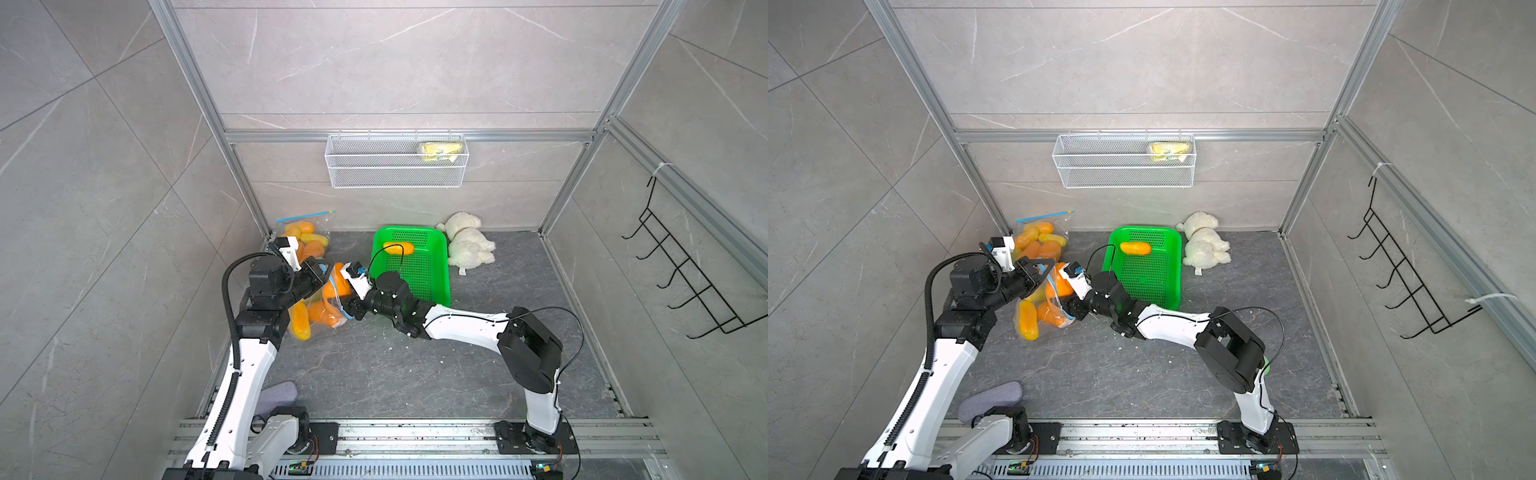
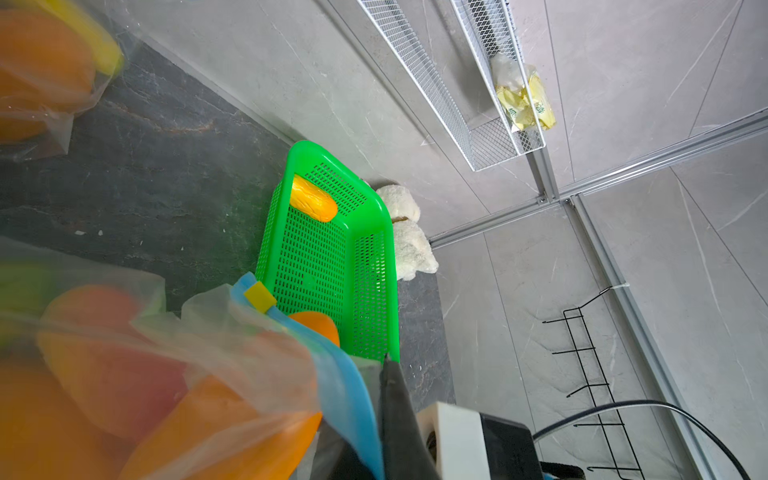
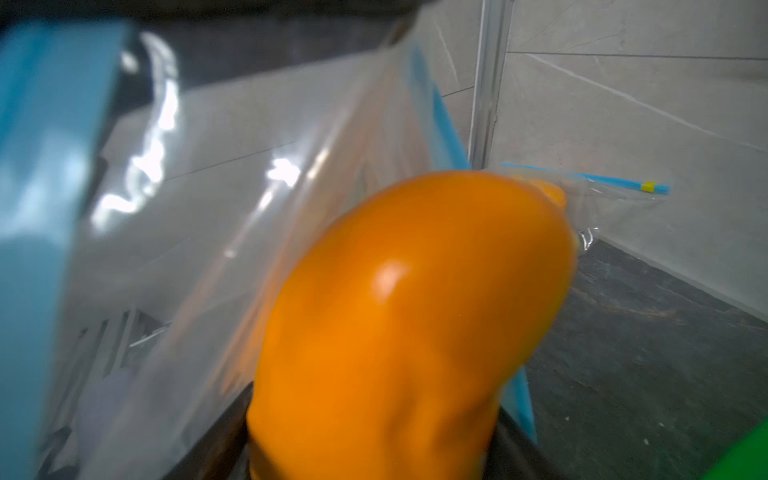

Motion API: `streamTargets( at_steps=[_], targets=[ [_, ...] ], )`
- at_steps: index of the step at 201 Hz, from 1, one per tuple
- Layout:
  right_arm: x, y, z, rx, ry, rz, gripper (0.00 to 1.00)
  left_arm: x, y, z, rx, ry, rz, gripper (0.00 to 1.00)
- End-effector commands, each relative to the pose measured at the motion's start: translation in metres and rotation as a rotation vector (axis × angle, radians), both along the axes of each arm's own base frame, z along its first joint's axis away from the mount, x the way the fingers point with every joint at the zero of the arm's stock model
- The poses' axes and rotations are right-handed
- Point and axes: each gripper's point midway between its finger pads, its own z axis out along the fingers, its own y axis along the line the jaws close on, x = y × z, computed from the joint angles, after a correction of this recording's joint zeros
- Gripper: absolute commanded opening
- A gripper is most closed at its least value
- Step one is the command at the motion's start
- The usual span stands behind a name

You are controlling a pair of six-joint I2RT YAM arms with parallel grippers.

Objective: Place the mango in a zip-top bag and seal the zipper
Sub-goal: Place the mango in the zipper food storage bag.

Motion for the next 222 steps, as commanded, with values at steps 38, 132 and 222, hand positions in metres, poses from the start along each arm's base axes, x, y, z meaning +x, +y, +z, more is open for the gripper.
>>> streamTargets(
  at_steps=[38,132,222],
  targets=[
    [-0.025,0.013,-0.035,-0.086,-0.033,0.150,0.67,-0.003,-0.006,0.047,-0.034,-0.154,-0.037,0.00],
    [0.011,-0.016,-0.002,-0.028,0.126,-0.016,1.00,-0.016,-0.005,0.056,-0.029,-0.184,-0.041,0.00],
    [0.012,-0.076,0.034,-0.152,0.170,-0.216,1.00,-0.009,-0.004,0.036,-0.017,-0.136,-0.034,0.00]
  ],
)
